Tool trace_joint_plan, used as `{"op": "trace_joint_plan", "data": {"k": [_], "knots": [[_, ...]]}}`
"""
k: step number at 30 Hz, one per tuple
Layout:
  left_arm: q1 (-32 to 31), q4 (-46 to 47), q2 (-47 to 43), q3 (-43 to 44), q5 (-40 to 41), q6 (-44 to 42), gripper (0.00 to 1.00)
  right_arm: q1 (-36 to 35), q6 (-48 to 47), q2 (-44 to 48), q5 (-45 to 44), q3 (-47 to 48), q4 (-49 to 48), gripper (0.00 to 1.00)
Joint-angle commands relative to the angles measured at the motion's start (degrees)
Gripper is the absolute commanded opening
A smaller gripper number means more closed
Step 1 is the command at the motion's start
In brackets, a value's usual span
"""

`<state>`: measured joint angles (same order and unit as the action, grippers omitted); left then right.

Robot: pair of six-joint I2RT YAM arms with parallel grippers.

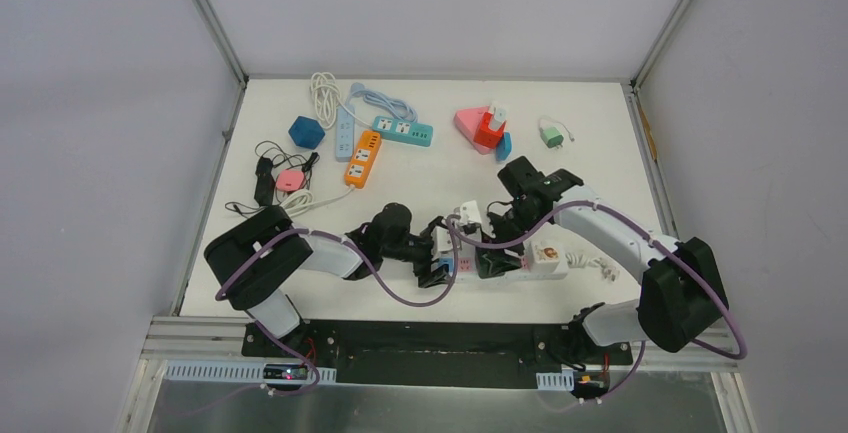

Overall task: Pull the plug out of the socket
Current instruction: Remove the plug from the socket.

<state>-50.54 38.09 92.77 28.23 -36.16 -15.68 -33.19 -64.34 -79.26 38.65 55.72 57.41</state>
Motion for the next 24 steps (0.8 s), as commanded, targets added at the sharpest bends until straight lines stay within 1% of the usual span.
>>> {"op": "trace_joint_plan", "data": {"k": [1,5,9,13,14,19,22,23,24], "knots": [[-0.2,-0.3,1.7,0.8,2.1,1.8,0.00,-3.7,3.5,0.7,7.4,3.0,-3.6,0.00],[-0.1,0.5,1.6,0.4,2.4,2.3,0.00,-2.6,2.4,0.3,6.6,4.9,-0.7,0.00],[-0.2,0.7,1.8,0.1,2.6,2.5,0.00,1.6,-0.2,2.2,10.1,5.8,3.3,0.00],[-0.1,1.1,1.8,0.3,3.1,3.5,0.00,6.8,1.6,4.0,12.2,6.5,3.1,0.00],[-0.2,1.2,1.8,0.3,3.4,3.9,0.05,8.2,2.7,4.3,12.4,6.8,2.6,0.00],[-0.2,3.5,1.0,-0.7,6.8,8.1,0.55,15.9,10.6,5.3,12.1,7.6,-1.9,0.00],[-0.1,4.7,0.5,-1.4,7.8,9.0,0.84,20.3,17.5,6.5,10.9,7.0,-7.2,0.00],[-0.1,4.7,0.3,-1.4,7.8,9.0,0.92,21.7,19.7,6.9,10.5,6.8,-9.0,0.00],[-0.1,4.5,0.1,-1.3,7.7,8.9,0.98,23.5,22.9,7.3,10.0,6.5,-10.8,0.00]]}}
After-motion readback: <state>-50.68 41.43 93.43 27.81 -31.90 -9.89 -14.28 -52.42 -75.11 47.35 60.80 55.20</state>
